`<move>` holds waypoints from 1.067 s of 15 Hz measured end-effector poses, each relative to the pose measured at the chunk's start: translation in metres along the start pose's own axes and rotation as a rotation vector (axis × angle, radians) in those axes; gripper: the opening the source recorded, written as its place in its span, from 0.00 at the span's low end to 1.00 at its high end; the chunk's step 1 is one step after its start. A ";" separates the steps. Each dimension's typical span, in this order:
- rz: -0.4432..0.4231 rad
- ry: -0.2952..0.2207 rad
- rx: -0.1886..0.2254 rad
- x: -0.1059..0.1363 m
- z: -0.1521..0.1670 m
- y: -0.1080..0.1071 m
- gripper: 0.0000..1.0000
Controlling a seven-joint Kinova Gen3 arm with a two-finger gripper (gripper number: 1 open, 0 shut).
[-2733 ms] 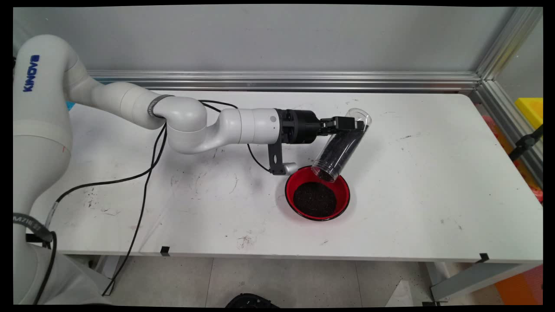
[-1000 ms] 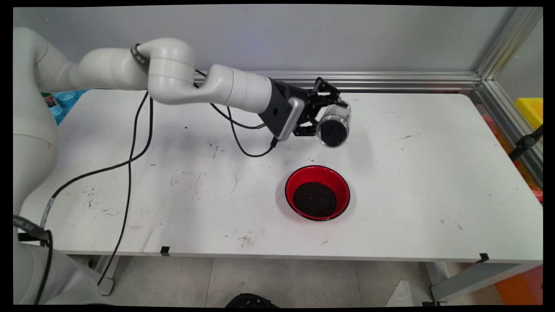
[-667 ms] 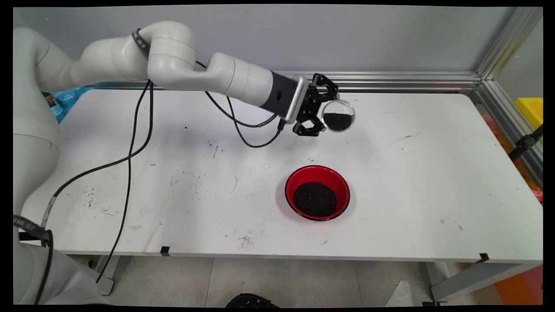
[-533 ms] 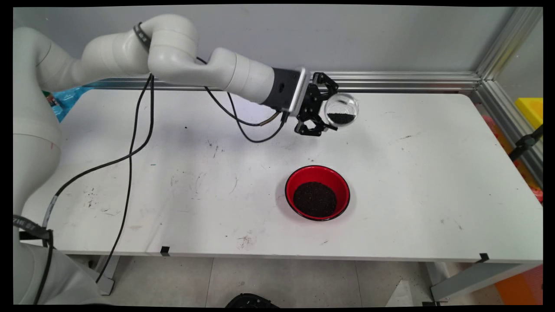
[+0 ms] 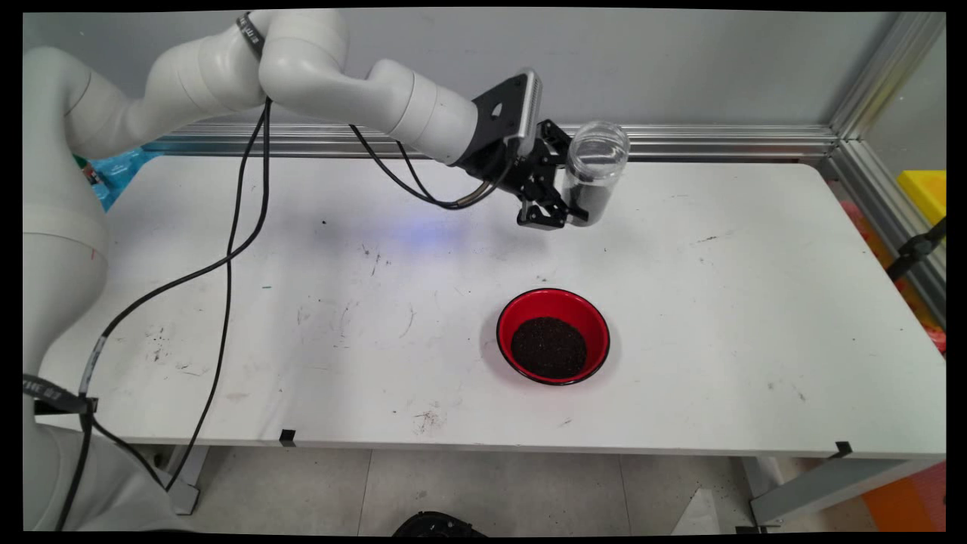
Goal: Pour the black seasoning powder in the red bowl, then place the picked object on the table
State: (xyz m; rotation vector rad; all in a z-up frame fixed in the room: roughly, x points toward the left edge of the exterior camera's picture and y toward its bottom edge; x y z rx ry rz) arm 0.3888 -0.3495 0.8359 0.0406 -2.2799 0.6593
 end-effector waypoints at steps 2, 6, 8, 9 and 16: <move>-0.075 -0.006 -0.007 -0.007 0.002 -0.002 0.00; -0.200 -0.006 -0.031 -0.022 0.010 -0.002 0.00; -0.250 -0.005 -0.043 -0.030 0.016 -0.001 0.00; -0.264 -0.005 -0.047 -0.033 0.018 -0.001 0.00; -0.384 0.015 -0.072 -0.059 0.047 0.001 0.00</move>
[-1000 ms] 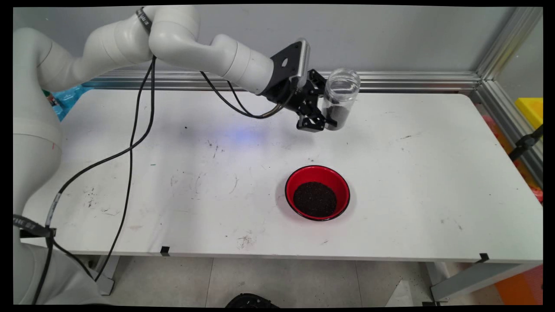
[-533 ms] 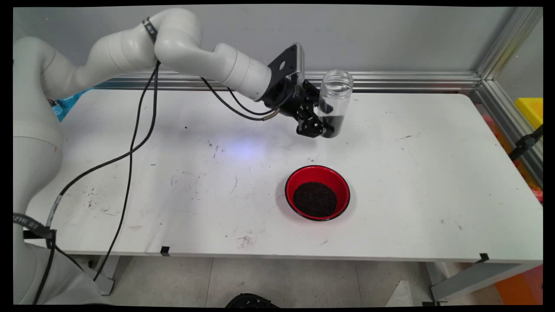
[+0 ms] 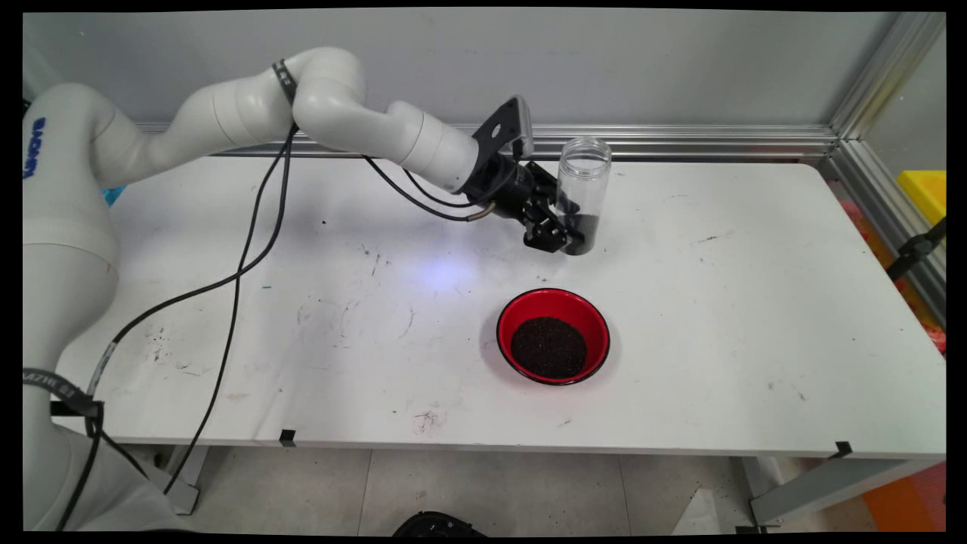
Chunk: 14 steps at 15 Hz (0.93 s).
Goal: Place the picked object on the table
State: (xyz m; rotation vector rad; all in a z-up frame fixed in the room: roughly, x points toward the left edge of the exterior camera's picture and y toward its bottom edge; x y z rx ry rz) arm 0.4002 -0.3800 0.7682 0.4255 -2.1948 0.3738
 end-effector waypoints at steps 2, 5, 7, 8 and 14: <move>-0.017 0.000 -0.004 -0.006 0.005 -0.001 0.00; -0.036 -0.008 -0.014 -0.018 0.014 -0.002 0.00; -0.040 -0.011 -0.017 -0.024 0.019 -0.004 0.00; -0.040 -0.013 -0.017 -0.027 0.020 -0.005 0.00; -0.031 -0.014 -0.019 -0.035 0.028 -0.008 0.00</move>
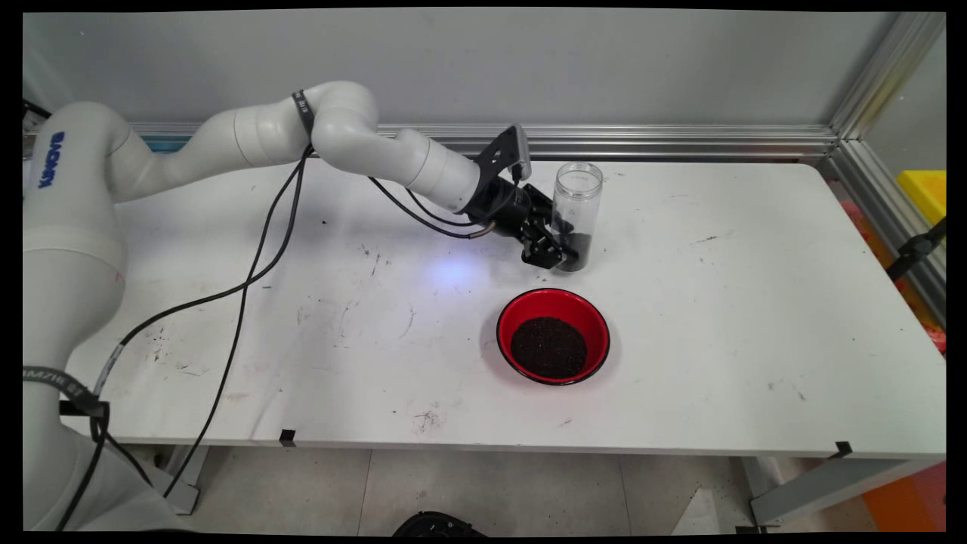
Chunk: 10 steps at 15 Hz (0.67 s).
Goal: Place the picked object on the table
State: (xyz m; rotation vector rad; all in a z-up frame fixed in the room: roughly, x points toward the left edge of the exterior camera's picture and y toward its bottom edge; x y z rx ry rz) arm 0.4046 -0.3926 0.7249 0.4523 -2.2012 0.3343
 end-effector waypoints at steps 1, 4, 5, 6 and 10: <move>0.001 -0.001 -0.001 -0.002 0.001 0.000 0.00; 0.003 -0.006 -0.005 -0.006 0.004 0.000 0.00; 0.003 -0.008 -0.006 -0.007 0.004 -0.001 0.00; 0.003 -0.009 -0.007 -0.009 0.005 -0.001 0.00; 0.005 -0.013 -0.011 -0.013 0.008 -0.001 0.00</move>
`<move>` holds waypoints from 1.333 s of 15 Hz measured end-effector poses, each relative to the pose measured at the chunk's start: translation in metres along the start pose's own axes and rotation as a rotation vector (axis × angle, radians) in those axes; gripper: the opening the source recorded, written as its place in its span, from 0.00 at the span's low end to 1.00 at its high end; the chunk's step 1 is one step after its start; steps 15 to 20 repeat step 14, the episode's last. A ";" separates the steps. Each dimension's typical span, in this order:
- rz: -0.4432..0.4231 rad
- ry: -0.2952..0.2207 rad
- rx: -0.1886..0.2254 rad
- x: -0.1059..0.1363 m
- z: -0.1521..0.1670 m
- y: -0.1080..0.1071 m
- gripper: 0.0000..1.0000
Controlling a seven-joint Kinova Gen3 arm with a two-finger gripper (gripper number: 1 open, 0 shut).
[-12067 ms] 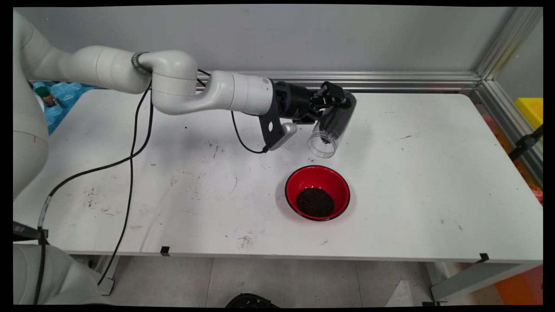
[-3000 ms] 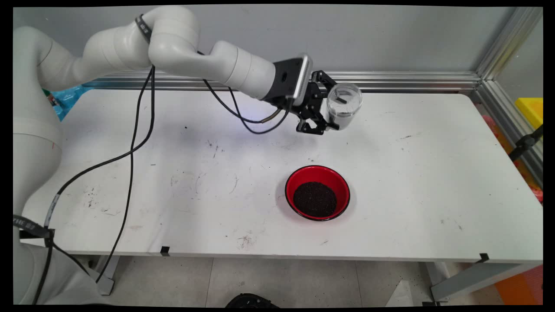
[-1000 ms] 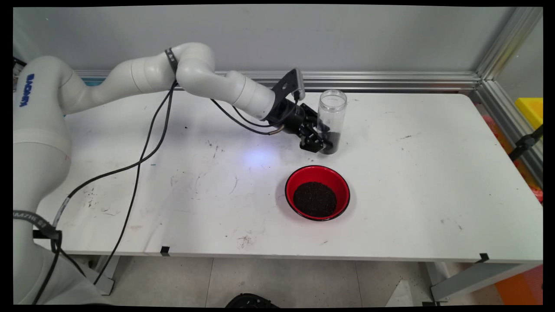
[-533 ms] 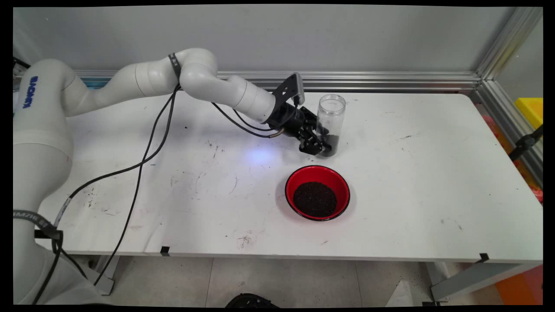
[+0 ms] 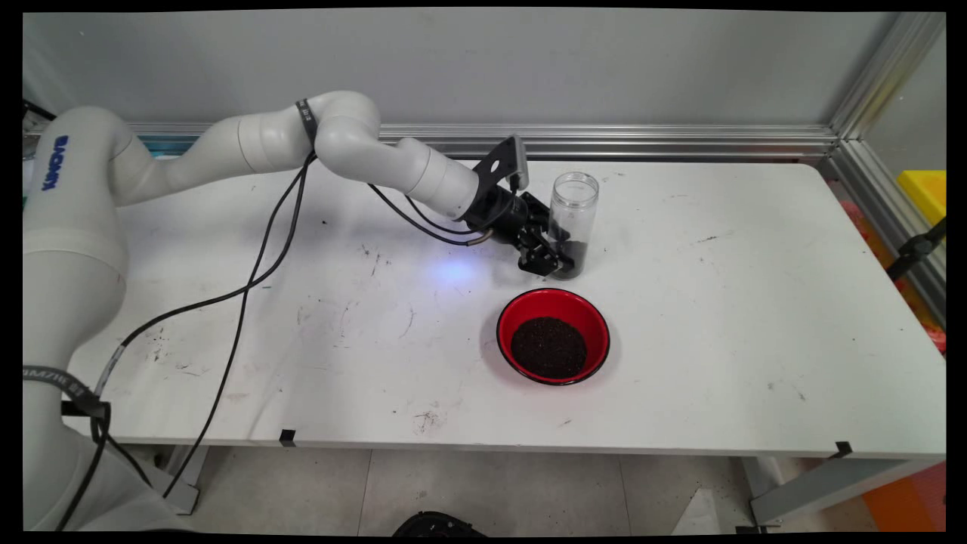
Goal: Place the picked object on the table
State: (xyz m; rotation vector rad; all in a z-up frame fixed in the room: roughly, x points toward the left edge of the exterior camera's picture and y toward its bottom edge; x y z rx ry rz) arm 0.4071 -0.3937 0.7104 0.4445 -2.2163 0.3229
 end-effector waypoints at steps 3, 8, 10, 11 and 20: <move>0.001 -0.002 -0.003 -0.002 0.001 0.000 0.00; 0.003 -0.007 -0.007 -0.006 0.001 -0.001 0.00; 0.004 -0.009 -0.011 -0.007 0.001 0.000 0.00; 0.004 -0.010 -0.013 -0.008 0.000 0.000 0.00; 0.007 -0.014 -0.020 -0.010 -0.001 0.002 1.00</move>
